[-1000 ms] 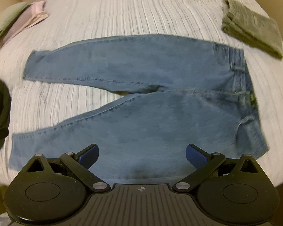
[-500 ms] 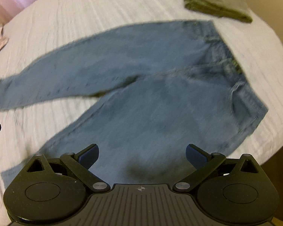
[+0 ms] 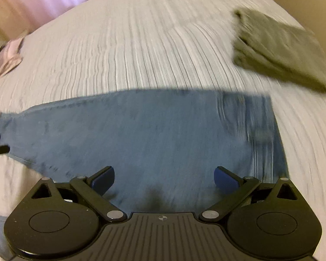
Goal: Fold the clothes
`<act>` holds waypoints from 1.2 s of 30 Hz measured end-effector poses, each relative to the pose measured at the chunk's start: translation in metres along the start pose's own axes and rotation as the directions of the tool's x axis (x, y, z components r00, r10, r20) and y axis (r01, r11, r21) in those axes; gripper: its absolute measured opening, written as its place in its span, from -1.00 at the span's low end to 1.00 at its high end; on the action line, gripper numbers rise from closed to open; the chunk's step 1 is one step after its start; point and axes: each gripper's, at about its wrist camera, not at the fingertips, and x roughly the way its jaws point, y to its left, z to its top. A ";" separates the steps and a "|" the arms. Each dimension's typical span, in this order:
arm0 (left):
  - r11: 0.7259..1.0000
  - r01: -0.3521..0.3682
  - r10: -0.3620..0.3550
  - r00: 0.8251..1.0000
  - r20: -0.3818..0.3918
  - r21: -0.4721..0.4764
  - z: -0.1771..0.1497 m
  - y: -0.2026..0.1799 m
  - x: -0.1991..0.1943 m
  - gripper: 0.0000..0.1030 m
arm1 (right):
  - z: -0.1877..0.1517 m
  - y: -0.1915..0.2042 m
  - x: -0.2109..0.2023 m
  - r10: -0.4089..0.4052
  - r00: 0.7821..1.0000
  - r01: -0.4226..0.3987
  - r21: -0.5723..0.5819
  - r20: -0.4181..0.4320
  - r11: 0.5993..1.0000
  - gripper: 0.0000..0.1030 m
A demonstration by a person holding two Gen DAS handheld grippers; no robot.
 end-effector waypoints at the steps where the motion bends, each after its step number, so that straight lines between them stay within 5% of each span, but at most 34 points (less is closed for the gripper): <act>1: 1.000 0.008 -0.008 1.000 0.004 0.029 0.008 0.002 0.012 0.17 | 0.012 -0.006 0.010 0.010 1.000 -0.010 -0.042 0.005 0.999 0.95; 8: 0.965 0.072 -0.075 0.997 0.004 0.252 0.051 0.027 0.095 0.17 | 0.079 -0.029 0.077 0.075 0.997 -0.069 -0.296 0.010 0.953 0.95; 11: 0.947 0.102 -0.102 0.995 -0.016 0.304 0.060 0.042 0.121 0.17 | 0.096 -0.035 0.105 0.101 0.995 -0.102 -0.382 -0.023 0.919 0.57; 22: 0.907 0.246 -0.211 0.968 -0.137 0.342 0.052 0.094 0.165 0.27 | 0.107 -0.056 0.179 0.079 0.975 -0.180 -0.538 -0.206 0.824 0.56; 24: 0.898 0.262 -0.223 0.963 -0.149 0.352 0.050 0.094 0.166 0.17 | 0.107 -0.057 0.183 0.087 0.969 -0.199 -0.529 -0.229 0.825 0.23; 28: 0.876 0.255 -0.214 0.966 -0.146 0.409 0.044 0.088 0.161 -0.69 | 0.106 -0.057 0.178 0.096 0.954 -0.238 -0.519 -0.285 0.821 -0.76; 31: 0.881 0.214 -0.189 0.977 -0.102 0.421 0.040 0.089 0.140 -0.87 | 0.101 -0.052 0.158 0.071 0.965 -0.206 -0.561 -0.252 0.802 -0.83; 36: 0.908 0.150 -0.167 0.986 0.008 0.392 0.023 0.086 0.069 -0.89 | 0.078 -0.036 0.086 0.056 0.995 -0.096 -0.606 -0.085 0.789 -0.85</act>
